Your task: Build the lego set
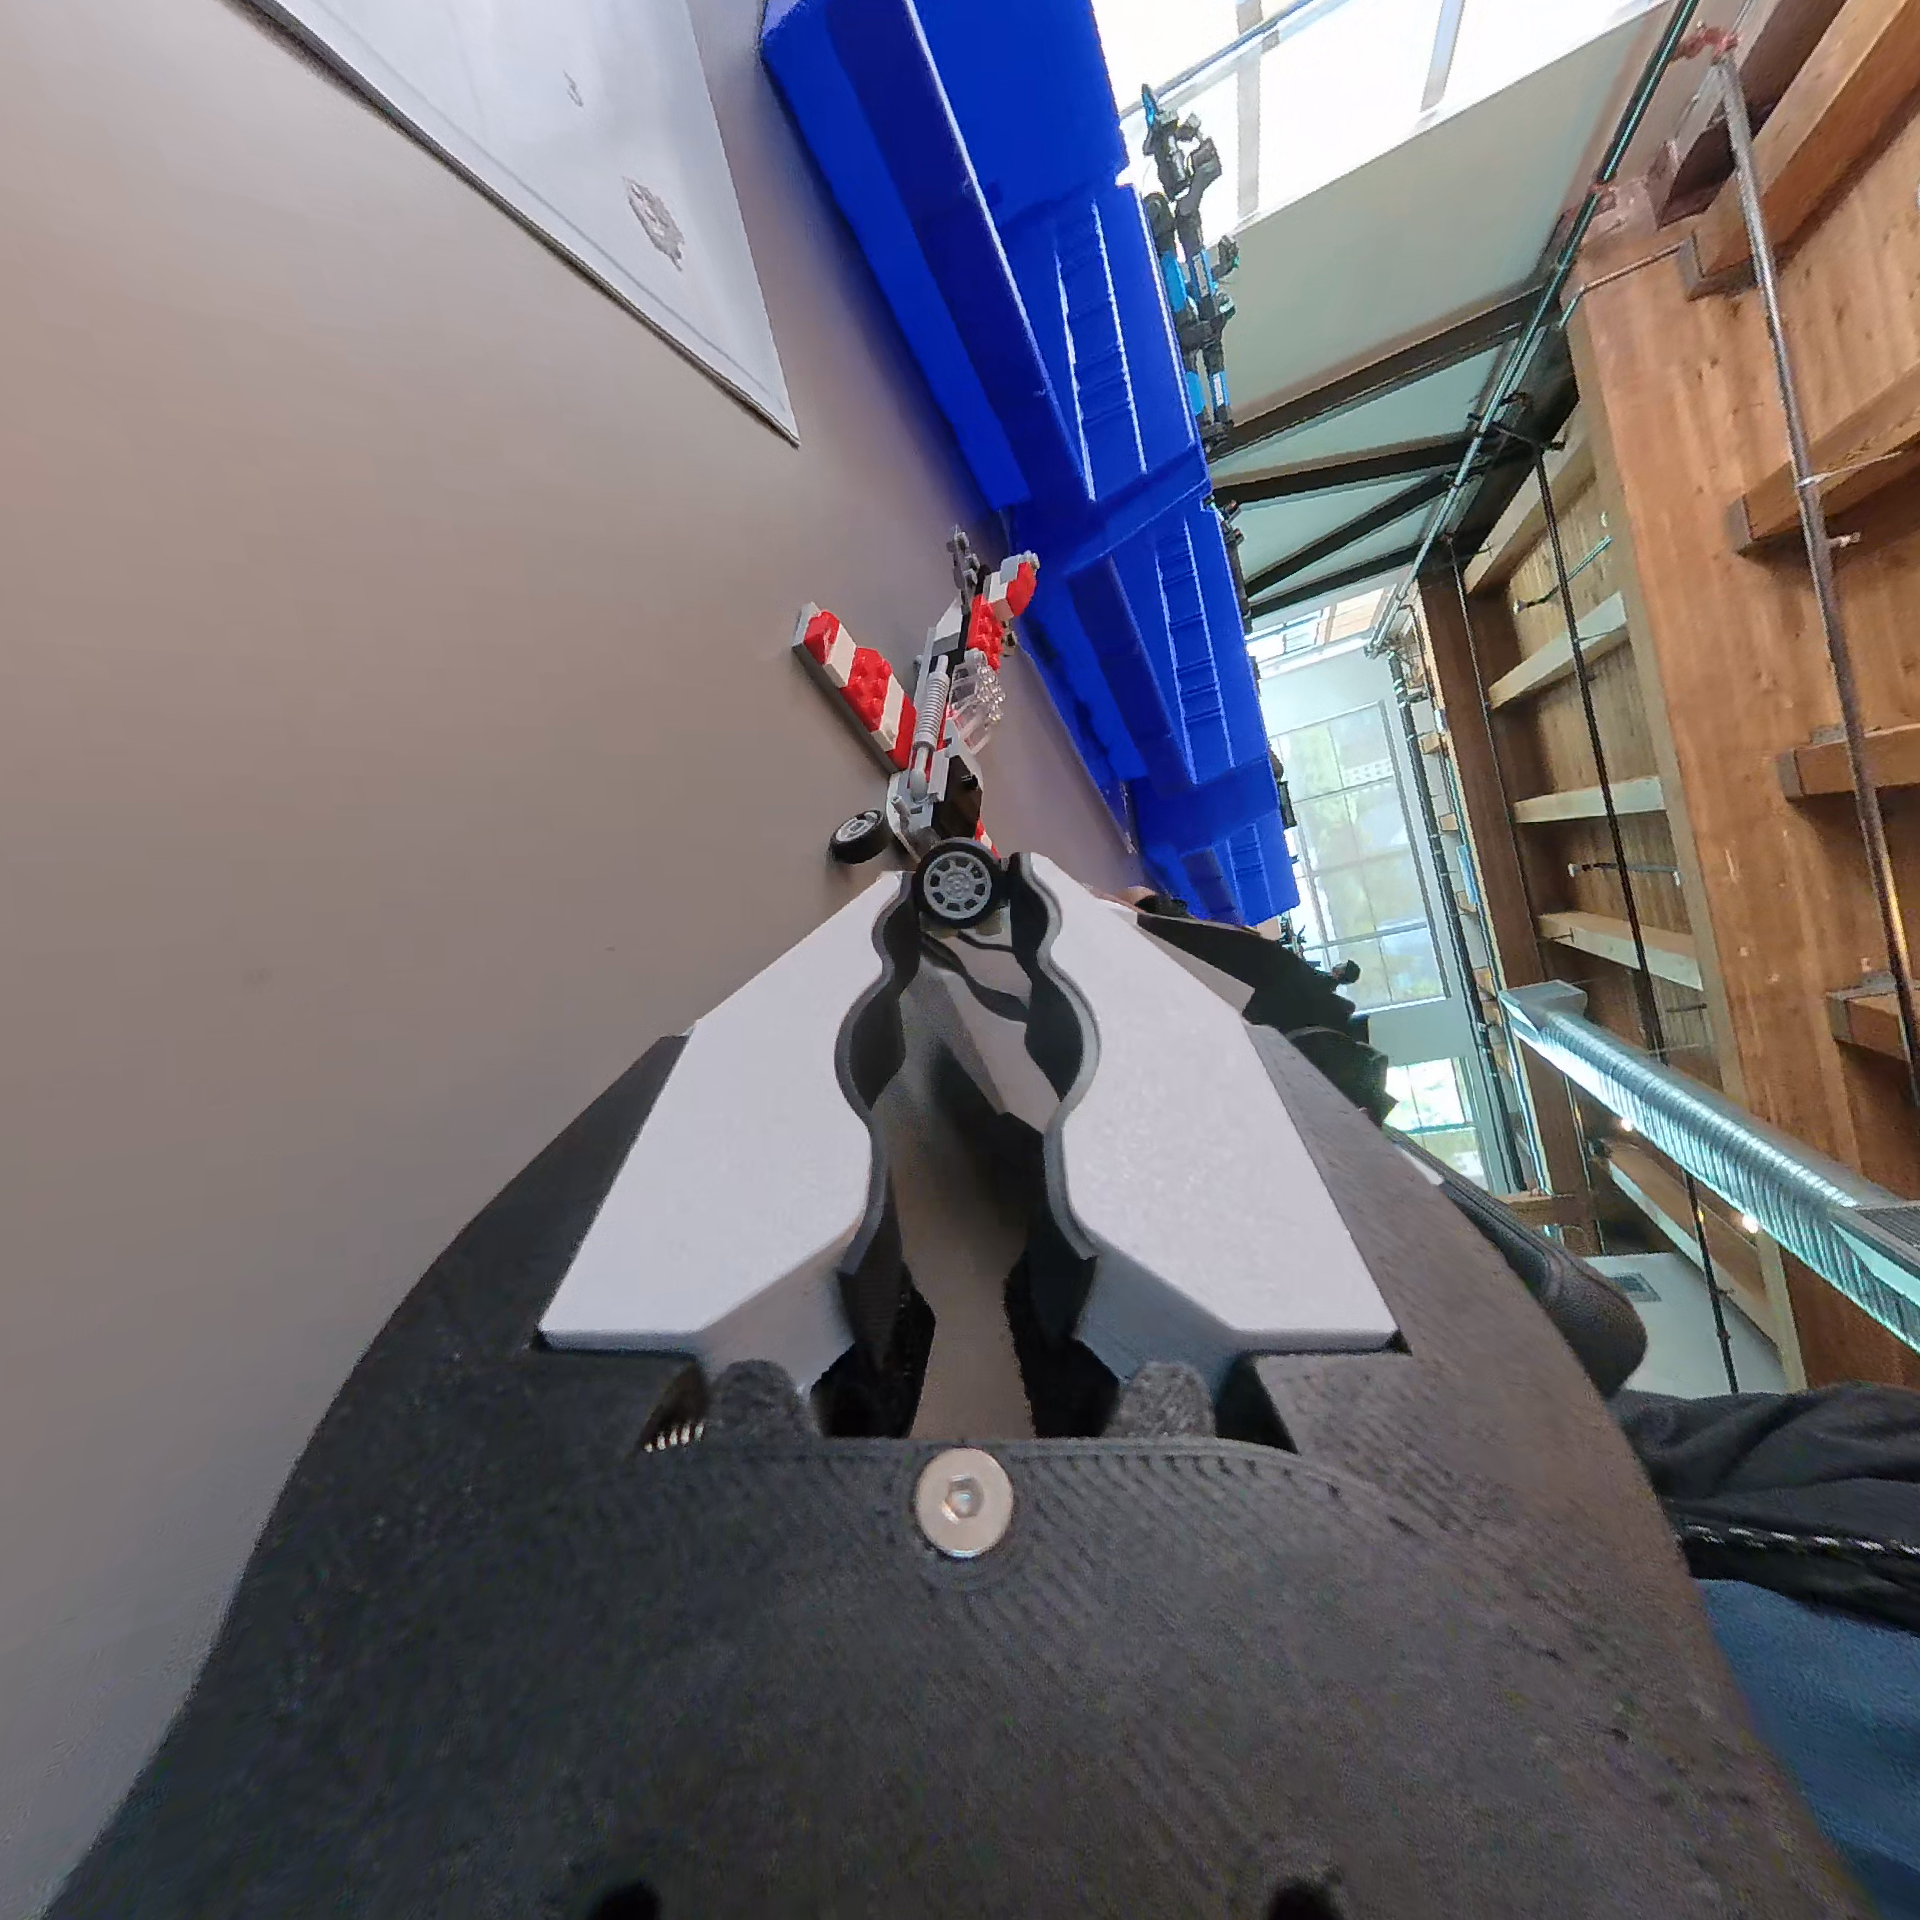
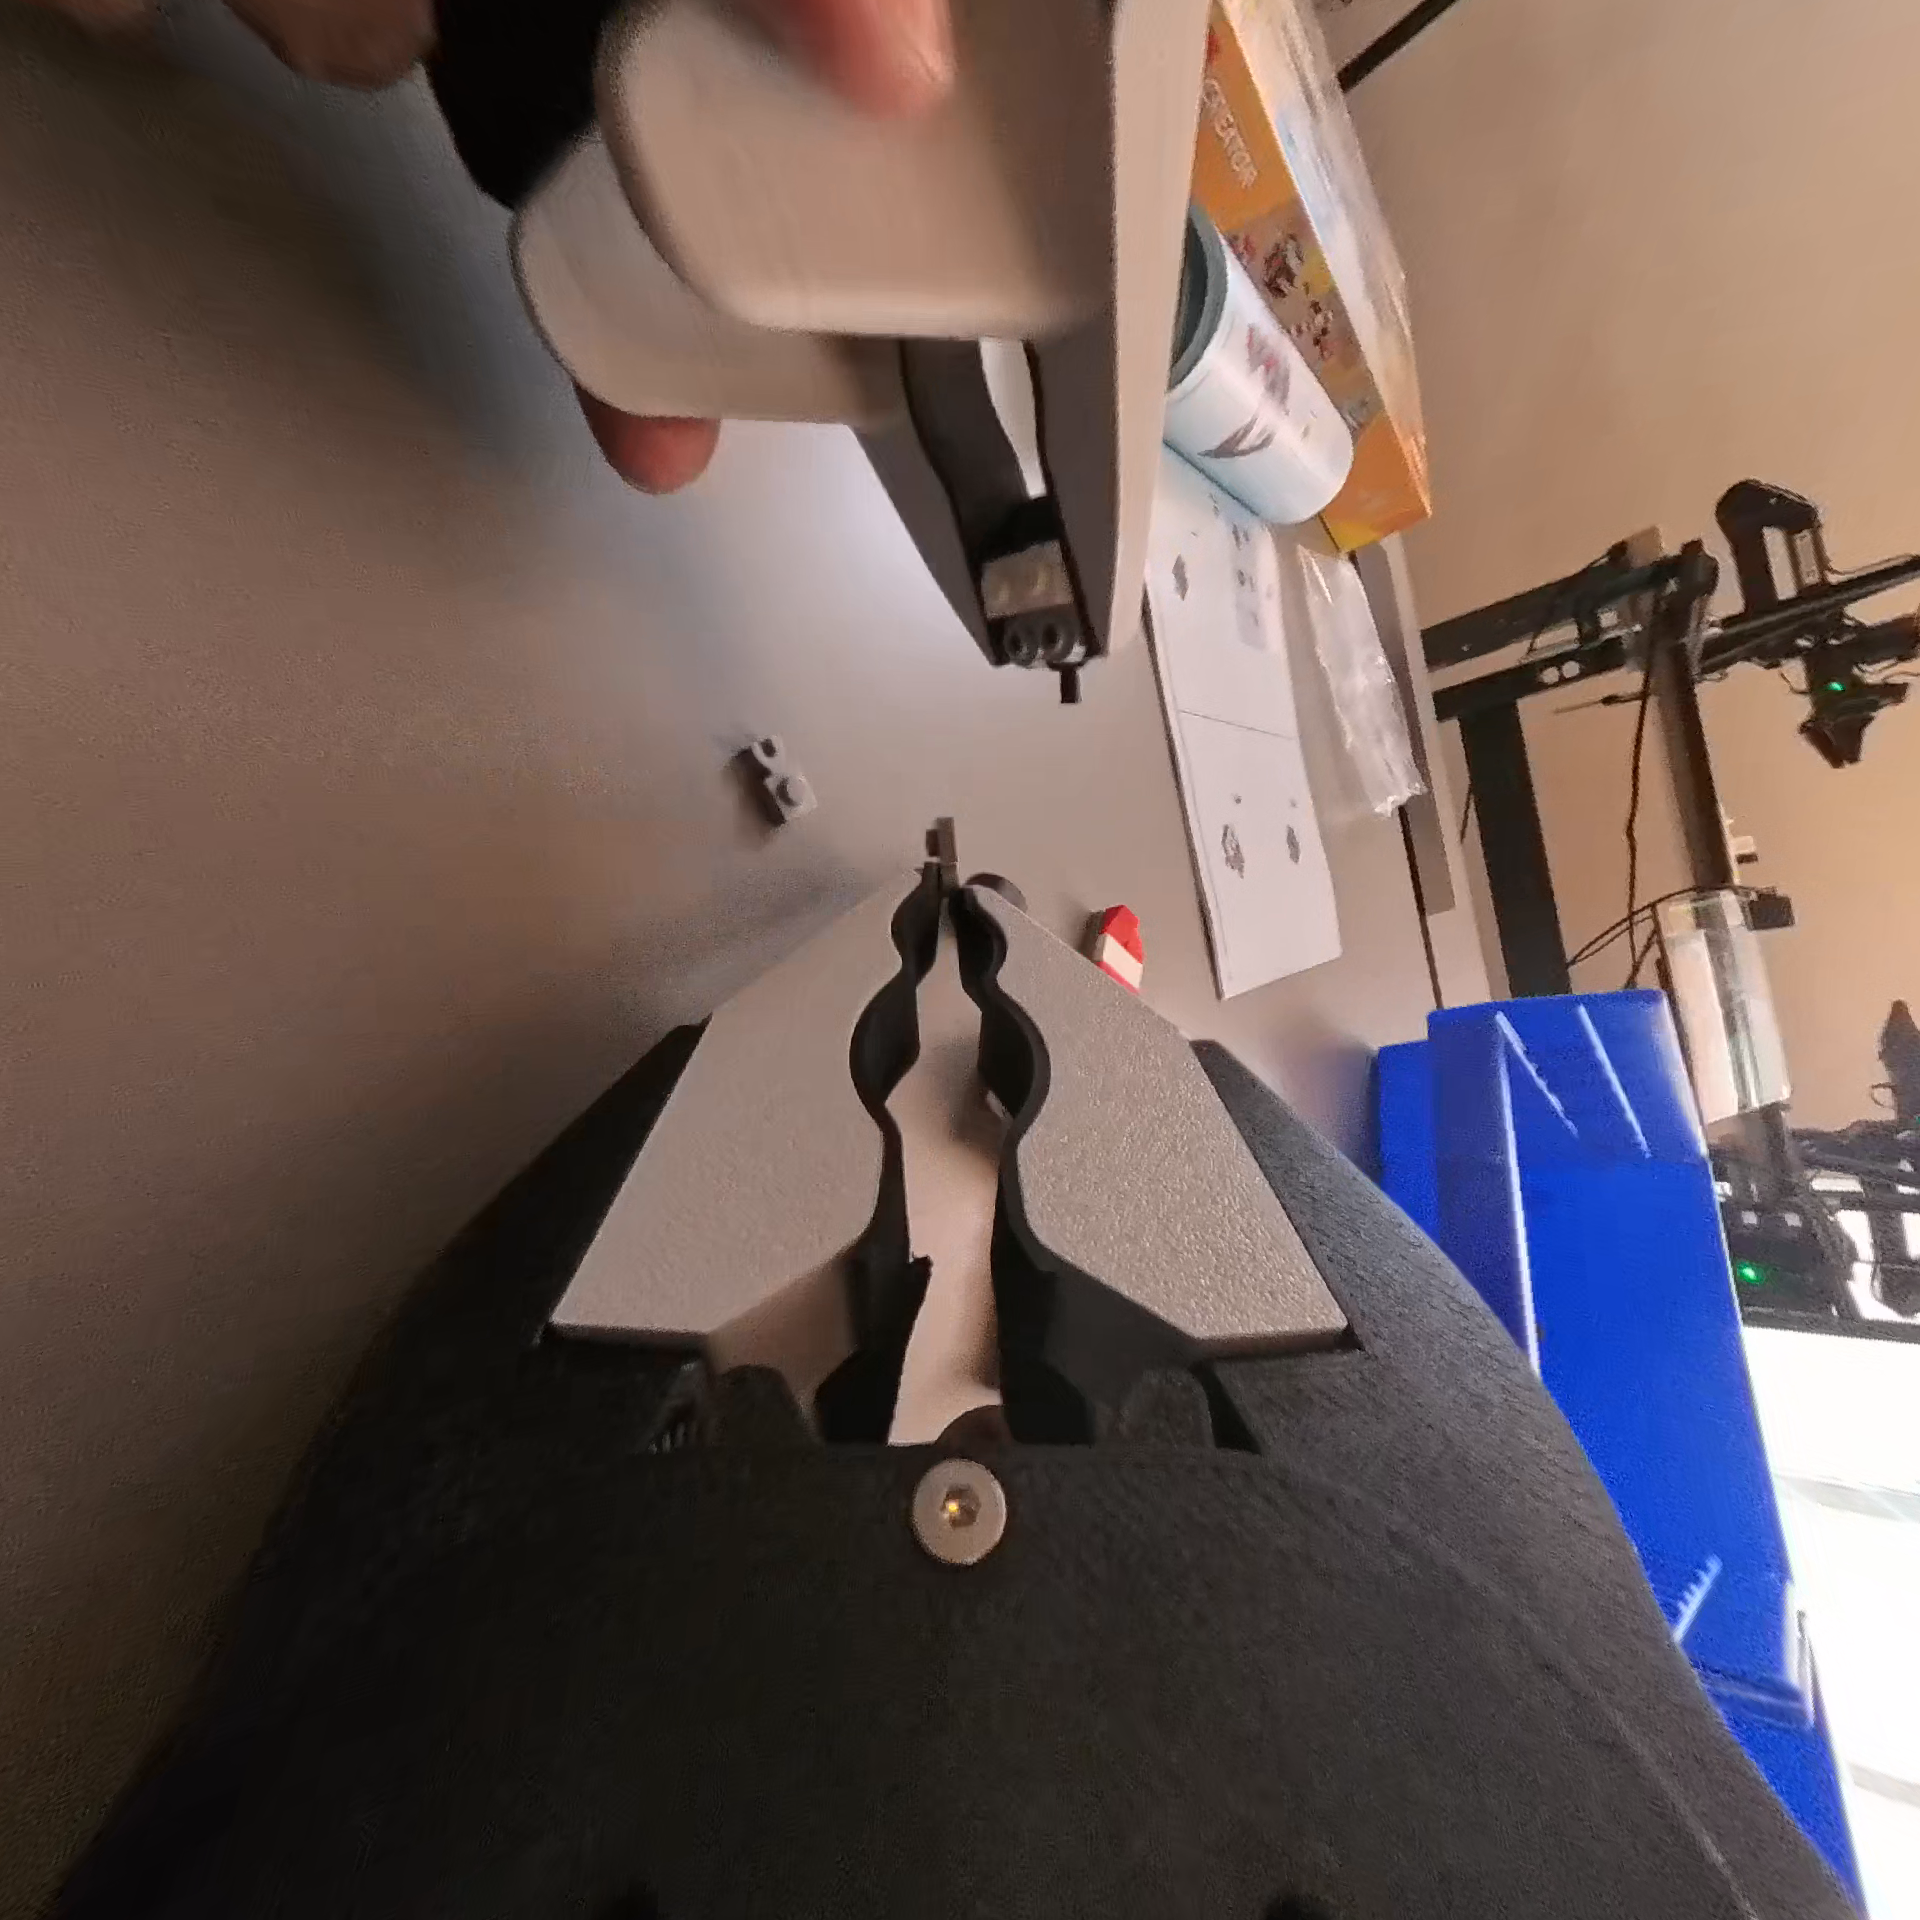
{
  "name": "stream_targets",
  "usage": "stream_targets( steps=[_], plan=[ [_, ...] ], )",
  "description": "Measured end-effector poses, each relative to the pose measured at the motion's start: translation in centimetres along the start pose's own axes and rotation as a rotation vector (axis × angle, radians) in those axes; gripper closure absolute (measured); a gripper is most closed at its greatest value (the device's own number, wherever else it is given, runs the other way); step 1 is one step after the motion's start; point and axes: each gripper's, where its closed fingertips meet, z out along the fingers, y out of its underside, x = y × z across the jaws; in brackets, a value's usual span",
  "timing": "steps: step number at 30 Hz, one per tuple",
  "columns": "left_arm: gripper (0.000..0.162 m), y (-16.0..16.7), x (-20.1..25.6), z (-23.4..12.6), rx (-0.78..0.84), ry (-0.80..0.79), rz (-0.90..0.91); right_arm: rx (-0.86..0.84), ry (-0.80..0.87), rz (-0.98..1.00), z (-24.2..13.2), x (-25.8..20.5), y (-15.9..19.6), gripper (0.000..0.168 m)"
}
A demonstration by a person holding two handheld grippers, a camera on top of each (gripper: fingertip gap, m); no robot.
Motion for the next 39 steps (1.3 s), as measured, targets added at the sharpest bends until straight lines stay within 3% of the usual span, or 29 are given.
stream_targets(
  steps=[8, 15, 21, 26, 30, 39],
  plan=[
    [0.143, -0.7, 0.3, -0.6, 0.034, 0.062, -0.056, 0.018, 0.015, -0.008, -0.3, 0.0, -0.2, 0.161],
    [0.143, -1.8, 0.6, -1.5, 0.105, 0.117, -0.116, 0.054, 0.036, 0.039, -0.7, 0.7, -0.6, 0.148],
    [0.143, -3.0, 2.1, -2.3, 0.279, 0.288, -0.312, 0.244, 0.084, 0.225, -2.9, 3.0, -3.5, 0.148],
    [0.143, -2.5, 5.0, -1.0, 0.300, 0.421, -0.366, 0.377, 0.077, 0.431, -4.2, 4.4, -5.5, 0.148],
    [0.143, -1.5, 5.8, 0.2, 0.282, 0.456, -0.387, 0.383, 0.115, 0.481, -4.3, 4.9, -5.5, 0.141],
    [0.143, -1.1, 5.3, 1.1, 0.341, 0.427, -0.434, 0.325, 0.193, 0.441, -4.1, 5.2, -4.9, 0.150]
  ],
)
